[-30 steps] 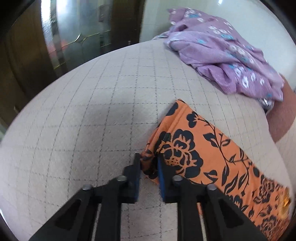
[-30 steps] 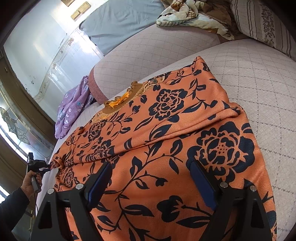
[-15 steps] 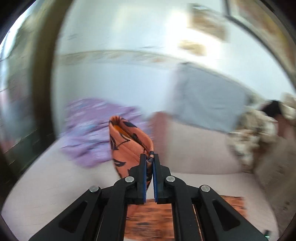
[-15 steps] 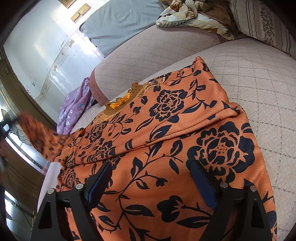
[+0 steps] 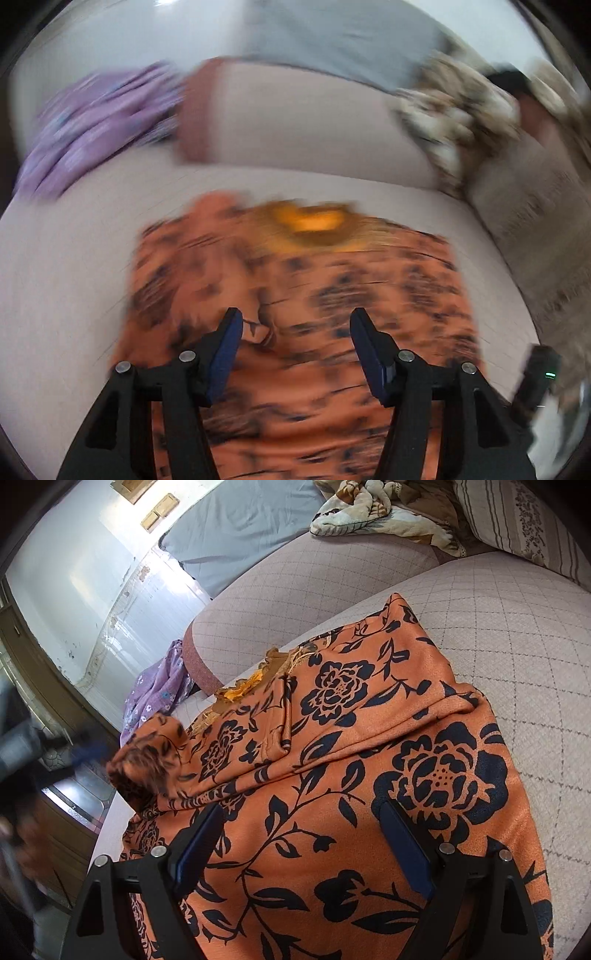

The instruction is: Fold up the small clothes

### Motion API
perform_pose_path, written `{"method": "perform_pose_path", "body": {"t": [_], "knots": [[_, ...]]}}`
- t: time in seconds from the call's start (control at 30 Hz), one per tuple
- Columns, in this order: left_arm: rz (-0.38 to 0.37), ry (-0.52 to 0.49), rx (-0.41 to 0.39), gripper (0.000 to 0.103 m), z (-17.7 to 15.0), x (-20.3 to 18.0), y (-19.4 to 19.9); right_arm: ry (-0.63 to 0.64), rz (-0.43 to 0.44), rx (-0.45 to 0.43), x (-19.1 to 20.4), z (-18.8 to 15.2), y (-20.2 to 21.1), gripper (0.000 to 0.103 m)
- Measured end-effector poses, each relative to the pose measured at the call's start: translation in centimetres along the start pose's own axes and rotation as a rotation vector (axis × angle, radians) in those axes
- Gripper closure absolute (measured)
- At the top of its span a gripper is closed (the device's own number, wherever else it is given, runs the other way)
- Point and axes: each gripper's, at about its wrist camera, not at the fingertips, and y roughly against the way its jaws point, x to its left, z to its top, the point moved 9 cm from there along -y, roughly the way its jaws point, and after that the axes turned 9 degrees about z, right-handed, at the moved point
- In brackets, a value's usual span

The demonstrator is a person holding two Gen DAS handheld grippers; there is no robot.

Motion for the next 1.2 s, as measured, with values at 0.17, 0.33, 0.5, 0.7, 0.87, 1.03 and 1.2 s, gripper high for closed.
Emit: {"method": "perform_pose_path", "body": {"t": [0.17, 0.33, 0.5, 0.7, 0.87, 1.03, 1.2], "knots": [[0.145, 0.167, 0.024, 0.042, -3.0, 9.2, -1.9, 0.003, -0.008, 0.007, -0.1, 0.0, 0.1, 0.014], [0.115, 0.264, 0.046, 0.042, -5.2, 13.6, -3.6, 0.018, -0.081, 0.089, 0.9, 0.3, 0.2, 0.016], [0.095, 0.308, 0.038, 0.042, -5.1, 14.3, -3.9, 0.050, 0.002, 0.104, 6.1, 3.5, 0.9, 0.016], [0.058, 0.322, 0.062, 0.041, -4.9, 13.8, -3.9, -0.060, -0.039, 0.279, 5.1, 5.9, -7.9, 0.042], [0.067, 0.402, 0.056, 0.041, -4.7, 15.8, -3.5, -0.010, -0.158, 0.380, 4.0, 4.5, -10.9, 0.103], [0.082, 0.431, -0.007, 0.041, -3.9, 16.7, -2.2, 0.168, -0.241, 0.316, 6.7, 7.7, -8.6, 0.103], [0.071, 0.438, -0.008, 0.041, -3.9, 16.6, -2.0, 0.029, -0.187, 0.206, 5.2, 10.6, -5.5, 0.098]]}}
